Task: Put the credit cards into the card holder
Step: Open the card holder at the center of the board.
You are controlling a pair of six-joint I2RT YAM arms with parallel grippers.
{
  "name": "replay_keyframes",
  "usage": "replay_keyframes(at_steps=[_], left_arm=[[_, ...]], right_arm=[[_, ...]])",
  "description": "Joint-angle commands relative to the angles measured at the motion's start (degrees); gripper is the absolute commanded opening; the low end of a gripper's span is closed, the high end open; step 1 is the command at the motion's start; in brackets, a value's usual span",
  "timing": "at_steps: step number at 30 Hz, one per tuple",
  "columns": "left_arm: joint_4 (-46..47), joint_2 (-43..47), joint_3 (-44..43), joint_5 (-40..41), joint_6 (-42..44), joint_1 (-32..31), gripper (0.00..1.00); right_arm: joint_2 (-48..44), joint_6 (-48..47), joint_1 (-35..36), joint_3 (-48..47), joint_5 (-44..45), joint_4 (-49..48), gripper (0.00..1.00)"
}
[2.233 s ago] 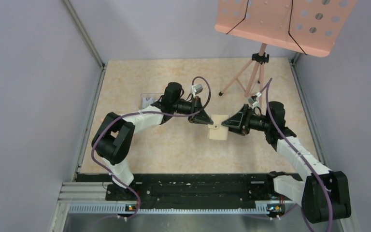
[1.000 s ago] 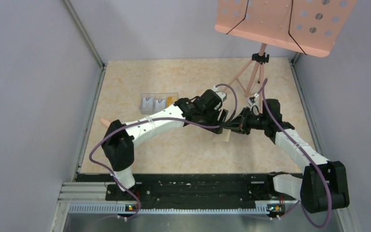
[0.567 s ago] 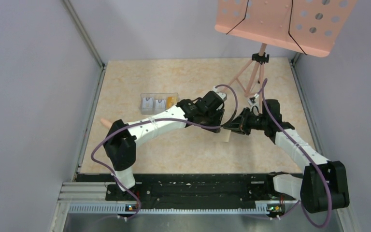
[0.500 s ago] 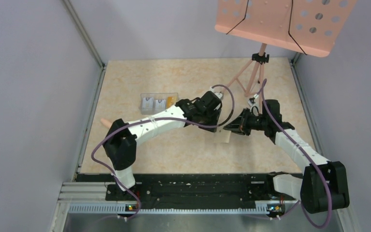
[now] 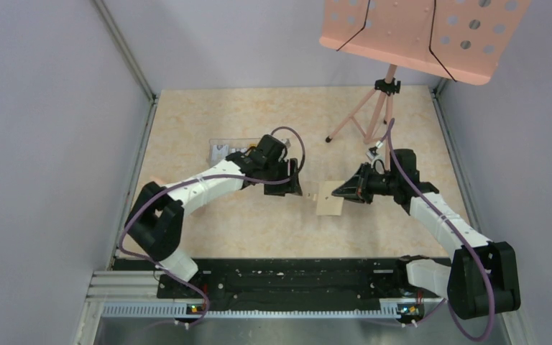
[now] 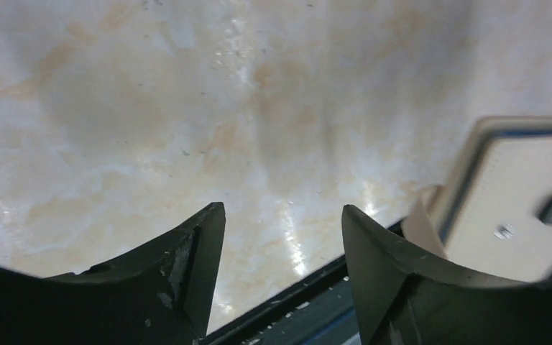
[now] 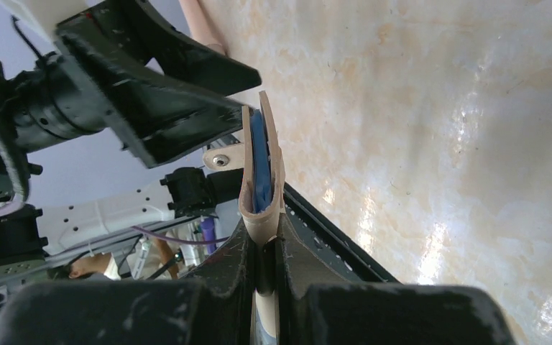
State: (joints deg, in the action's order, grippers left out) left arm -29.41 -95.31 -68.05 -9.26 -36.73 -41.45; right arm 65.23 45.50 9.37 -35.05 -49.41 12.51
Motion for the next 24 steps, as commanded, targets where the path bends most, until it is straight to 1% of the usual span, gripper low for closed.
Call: replay_keyframes(at_steps=[1, 4, 6, 8, 12, 16, 19, 22, 24], left_arm=[[15.4, 9.3, 5.5, -14.7, -4.5, 2.8, 0.69], [24.6, 12.9, 9.6, -20.0, -6.5, 3.7, 0.75], [27.8, 13.3, 10.5, -22.4, -7.5, 3.6, 0.75], [27.3, 12.3, 9.6, -23.1, -7.4, 3.1, 0.75], [22.3, 8.4, 5.9, -22.0, -3.7, 1.4, 0.73], [16.1, 4.9, 3.1, -19.1, -0.8, 0.0, 0.65], [15.7, 3.8, 3.3, -18.7, -0.5, -0.2, 0.52], [16.1, 3.4, 3.6, -18.8, -0.4, -0.1, 0.42], [16.1, 2.9, 3.3, -19.3, -0.3, -0.1, 0.37]], right_arm=[[-0.2, -1.4, 0.6, -1.9, -1.4, -1.0, 0.00], [0.4, -1.6, 0.6, -2.3, -1.6, -1.0, 0.00], [0.5, -1.5, 0.6, -2.3, -1.6, -1.0, 0.00], [0.7, -1.5, 0.6, -2.3, -1.5, -1.0, 0.00], [0.6, -1.1, 0.6, -2.4, -1.4, -1.1, 0.00], [0.5, -0.6, 0.6, -2.4, -1.4, -1.4, 0.00], [0.6, -0.3, 0.6, -2.4, -1.3, -1.8, 0.00], [0.5, -0.1, 0.6, -2.2, -1.3, -2.1, 0.00], [0.6, -0.1, 0.6, -2.1, -1.5, -2.1, 0.00]])
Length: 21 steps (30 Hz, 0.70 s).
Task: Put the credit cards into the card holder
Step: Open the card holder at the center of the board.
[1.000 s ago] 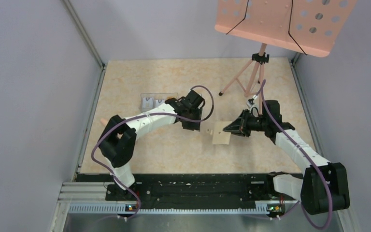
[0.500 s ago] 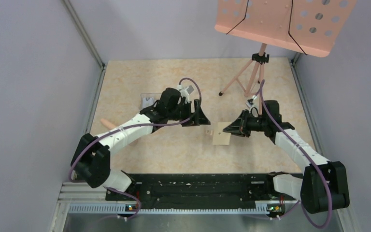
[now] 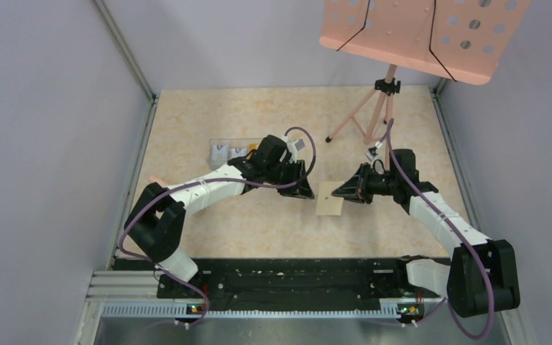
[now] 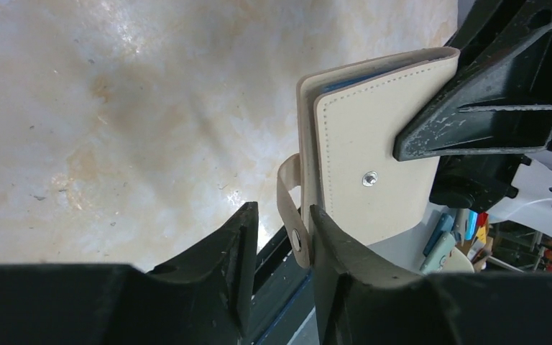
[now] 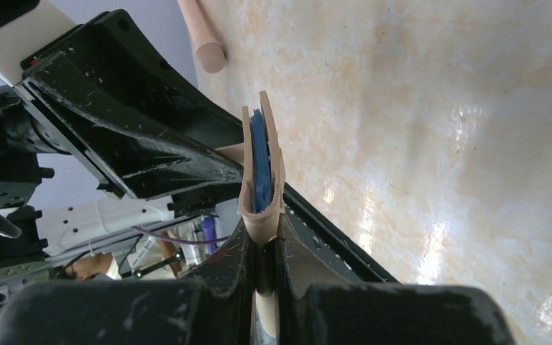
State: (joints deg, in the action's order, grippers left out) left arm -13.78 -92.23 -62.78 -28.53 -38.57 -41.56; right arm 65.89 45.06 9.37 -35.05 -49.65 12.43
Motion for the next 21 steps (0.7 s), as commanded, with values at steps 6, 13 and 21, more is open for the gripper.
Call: replay_keyframes(at_steps=[6, 13, 21], left_arm=[[0.8, -0.6, -2.7, -1.0, 1.5, 0.0, 0.00], [-11.4, 2.0, -11.0, 4.1, 10.8, 0.6, 0.00], [-24.4, 7.4, -22.1, 5.8, 26.8, 0.6, 0.00]], right_arm=[[0.4, 0.6, 0.7, -2.0, -1.5, -3.4, 0.00], [0.1, -7.3, 0.6, -7.1, 2.8, 3.6, 0.41], [-1.7, -21.4, 0.6, -20.1, 10.0, 13.5, 0.82]])
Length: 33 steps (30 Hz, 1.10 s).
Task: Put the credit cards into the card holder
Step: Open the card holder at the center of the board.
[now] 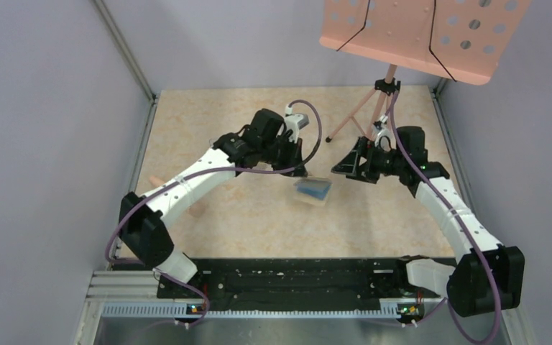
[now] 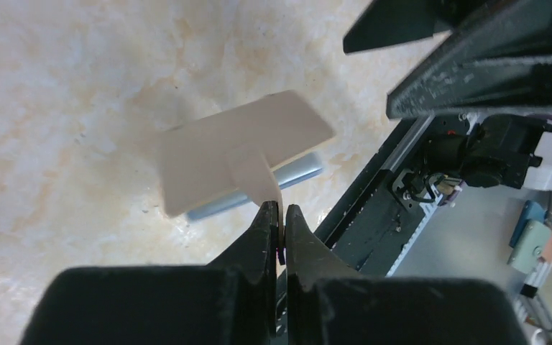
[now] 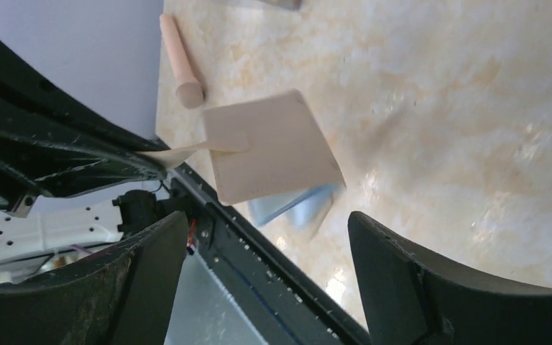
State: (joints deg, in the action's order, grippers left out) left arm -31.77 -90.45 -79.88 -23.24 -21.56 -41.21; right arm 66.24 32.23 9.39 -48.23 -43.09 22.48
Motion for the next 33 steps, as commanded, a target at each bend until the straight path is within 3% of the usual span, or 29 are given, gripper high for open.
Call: replay_keyframes(at_steps=[1, 9, 15, 20, 33], left_arm=[[-7.0, 6.4, -5.7, 0.4, 10.8, 0.3, 0.00], [-12.4, 8.7, -10.1, -0.1, 15.3, 0.2, 0.00], [-12.7, 7.9, -9.8, -5.6, 14.4, 0.2, 0.00], [-12.8, 8.4, -9.2, -7.8, 14.3, 0.2, 0.00], [-7.3, 11.8, -4.7, -7.8, 10.0, 0.4, 0.00]], right_arm=[[-2.1, -9.2, 0.6, -8.0, 3.3, 3.5, 0.83], [-1.1, -4.9, 2.5, -7.9, -5.8, -9.4, 0.83], [0.9, -2.9, 9.4, -7.3, -6.8, -16.9, 0.83], [1.1, 0.6, 10.5, -5.3, -6.9, -23.5, 0.82], [2.7, 3.1, 14.8, -1.3, -12.1, -28.2, 0.77]])
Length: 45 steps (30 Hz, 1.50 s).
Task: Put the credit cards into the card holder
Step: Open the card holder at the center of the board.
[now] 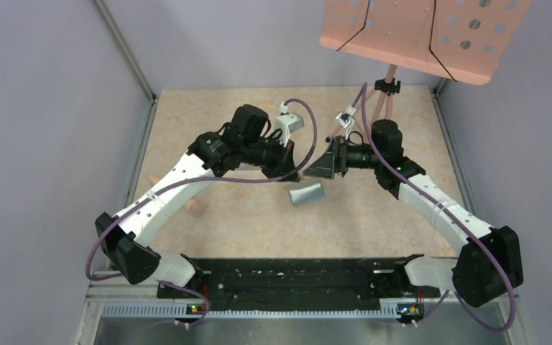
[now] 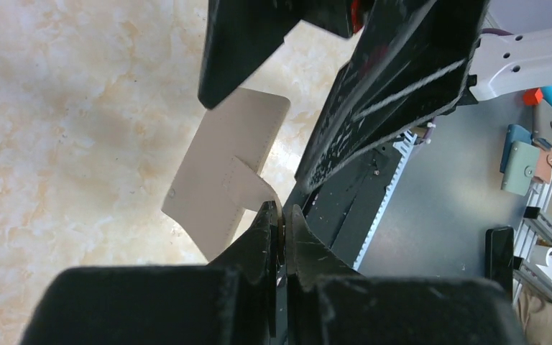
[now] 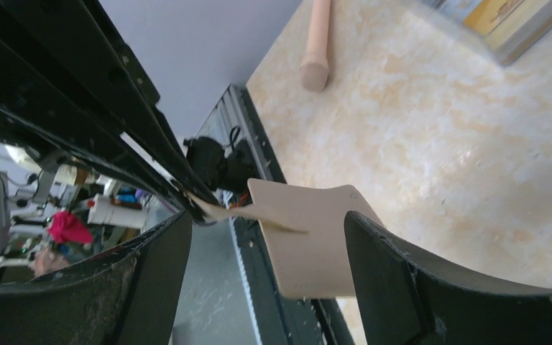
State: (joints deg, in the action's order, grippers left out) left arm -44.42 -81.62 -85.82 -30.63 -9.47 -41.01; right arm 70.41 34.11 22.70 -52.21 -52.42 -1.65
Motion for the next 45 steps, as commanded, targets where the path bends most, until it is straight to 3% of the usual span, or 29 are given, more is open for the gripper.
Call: replay_keyframes(at_steps=[1, 9, 16, 19, 22, 28, 29, 33, 35, 40, 45], left_arm=[[5.6, 2.8, 1.5, -0.1, -2.3, 0.3, 0.00], [7.3, 2.0, 2.1, 0.2, -4.2, 0.4, 0.00], [9.1, 1.2, 2.2, -1.8, -6.4, 0.4, 0.00], [9.4, 1.1, 2.4, -2.2, -6.9, 0.4, 0.00], [10.0, 1.4, 2.9, -2.1, -7.5, 0.4, 0.00], [11.5, 2.4, 4.6, -1.4, -8.5, 0.5, 0.01], [11.8, 2.6, 5.0, -1.3, -8.7, 0.5, 0.07], [13.8, 4.5, 8.5, 0.4, -11.6, 2.7, 0.48], [14.5, 6.5, 11.1, 1.3, -14.1, 5.3, 0.58], [17.9, 13.1, 21.6, 1.9, -19.2, 13.5, 0.69], [16.6, 14.0, 29.4, 0.3, -20.4, 19.0, 0.70]], right_arm=[[-2.2, 1.5, 1.6, 3.5, -2.8, -4.5, 0.77], [-5.5, -3.7, 2.9, 5.5, -2.4, 3.6, 0.76], [-3.3, -13.2, 8.7, 0.8, 8.4, 15.0, 0.72], [-1.7, -15.6, 11.1, -2.0, 15.2, 19.1, 0.54], [-1.4, -15.7, 12.0, -3.2, 21.5, 20.5, 0.44], [-0.9, -14.9, 12.0, -3.6, 23.2, 19.5, 0.00], [-0.6, -14.9, 12.1, -3.6, 22.9, 19.5, 0.00], [-0.7, -14.9, 12.0, -3.3, 22.3, 19.1, 0.00], [-0.9, -14.8, 11.9, -2.9, 22.3, 19.1, 0.00], [-0.8, -14.5, 10.4, -1.8, 18.5, 18.6, 0.00], [0.0, -13.8, 7.8, -0.8, 11.2, 16.6, 0.00]])
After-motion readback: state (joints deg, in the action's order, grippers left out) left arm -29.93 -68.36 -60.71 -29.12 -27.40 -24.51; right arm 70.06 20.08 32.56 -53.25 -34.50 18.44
